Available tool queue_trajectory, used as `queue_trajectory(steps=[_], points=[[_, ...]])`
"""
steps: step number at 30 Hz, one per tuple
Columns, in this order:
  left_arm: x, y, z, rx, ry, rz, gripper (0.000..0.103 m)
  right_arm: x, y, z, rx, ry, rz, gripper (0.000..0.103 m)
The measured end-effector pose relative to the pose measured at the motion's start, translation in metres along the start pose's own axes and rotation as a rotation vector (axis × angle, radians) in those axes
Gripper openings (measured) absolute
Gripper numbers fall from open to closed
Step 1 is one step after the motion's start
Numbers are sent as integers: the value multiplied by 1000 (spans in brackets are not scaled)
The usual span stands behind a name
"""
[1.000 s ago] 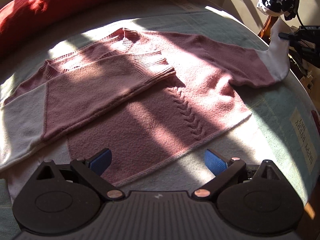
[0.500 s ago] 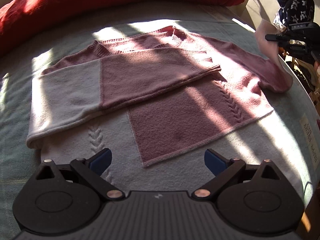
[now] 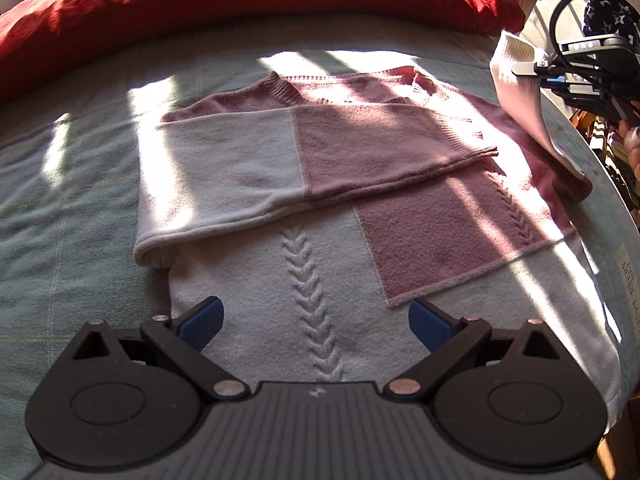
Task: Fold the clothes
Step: 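Carry the held white sleeve across the sweater body with the right gripper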
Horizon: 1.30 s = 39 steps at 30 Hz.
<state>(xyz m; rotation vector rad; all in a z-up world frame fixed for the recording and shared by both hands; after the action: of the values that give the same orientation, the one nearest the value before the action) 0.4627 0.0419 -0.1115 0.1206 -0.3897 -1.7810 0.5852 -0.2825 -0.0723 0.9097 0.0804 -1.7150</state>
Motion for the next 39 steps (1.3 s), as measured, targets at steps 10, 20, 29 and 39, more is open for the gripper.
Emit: queue_trajectory(steps=[10,20,29,39], points=[[-28,-6,3,-1,3,28,99,-54,-23,-42,-58,-29,129,9],[-43,-14,2,-13,2,40,99,-103,-56,-81,-89,-95,293,9],[-48,-18,2,-20,3,46,99,-141,-83,-103,-120,-108,438,9],[-53,-25,1,-29,6,55,99,-159,-120,-129,-197,-131,584,10]])
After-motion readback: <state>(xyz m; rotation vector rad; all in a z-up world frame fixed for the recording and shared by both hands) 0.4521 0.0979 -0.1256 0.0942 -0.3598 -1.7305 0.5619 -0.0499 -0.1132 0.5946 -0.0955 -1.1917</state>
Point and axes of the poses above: each gripper's, at about its wrist camera, not at the fingertips, and z roughly against the way its jaws point, x to its right, y to its top, the point moved 8 cm from there along -z, roughly the way its jaws point, and after that the axes turned 8 degrees about -x, right-handed, at the moved point
